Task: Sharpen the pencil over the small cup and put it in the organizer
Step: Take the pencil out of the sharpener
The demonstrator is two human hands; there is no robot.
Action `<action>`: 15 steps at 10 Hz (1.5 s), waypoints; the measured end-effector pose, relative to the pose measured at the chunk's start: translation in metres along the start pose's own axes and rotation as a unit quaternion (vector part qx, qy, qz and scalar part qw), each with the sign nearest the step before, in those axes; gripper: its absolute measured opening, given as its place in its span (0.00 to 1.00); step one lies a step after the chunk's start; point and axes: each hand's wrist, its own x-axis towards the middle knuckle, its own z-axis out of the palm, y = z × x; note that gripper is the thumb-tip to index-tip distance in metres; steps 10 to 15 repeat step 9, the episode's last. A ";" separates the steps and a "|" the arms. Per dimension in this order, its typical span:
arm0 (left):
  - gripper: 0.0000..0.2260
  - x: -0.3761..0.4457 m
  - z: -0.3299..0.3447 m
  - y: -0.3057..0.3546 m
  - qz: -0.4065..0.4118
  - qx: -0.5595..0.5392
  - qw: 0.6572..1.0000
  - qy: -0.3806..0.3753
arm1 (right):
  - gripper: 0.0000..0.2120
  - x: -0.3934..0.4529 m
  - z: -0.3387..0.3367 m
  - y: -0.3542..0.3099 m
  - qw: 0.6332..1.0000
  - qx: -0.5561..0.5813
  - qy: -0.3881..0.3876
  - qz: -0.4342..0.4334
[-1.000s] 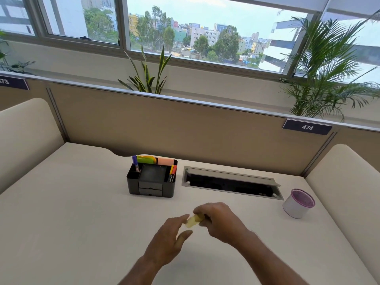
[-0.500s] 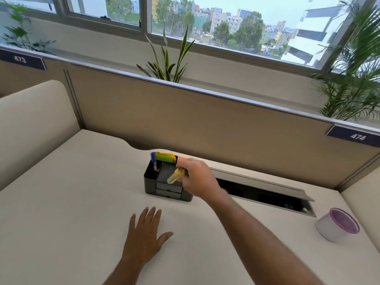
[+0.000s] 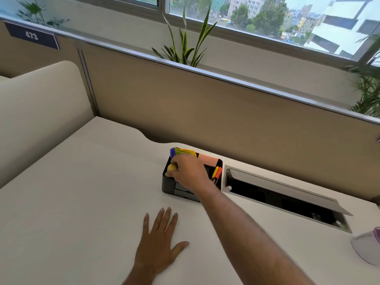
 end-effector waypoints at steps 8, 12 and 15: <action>0.38 0.000 0.000 0.000 0.000 -0.011 1.000 -0.004 | 0.18 -0.008 0.025 0.011 0.999 0.033 0.000 0.010; 0.37 0.000 0.001 0.000 -0.001 -0.010 1.000 0.022 | 0.14 -0.031 0.016 0.019 0.995 0.079 0.058 0.012; 0.37 0.000 0.001 0.000 -0.001 -0.010 1.000 0.022 | 0.14 -0.031 0.016 0.019 0.995 0.079 0.058 0.012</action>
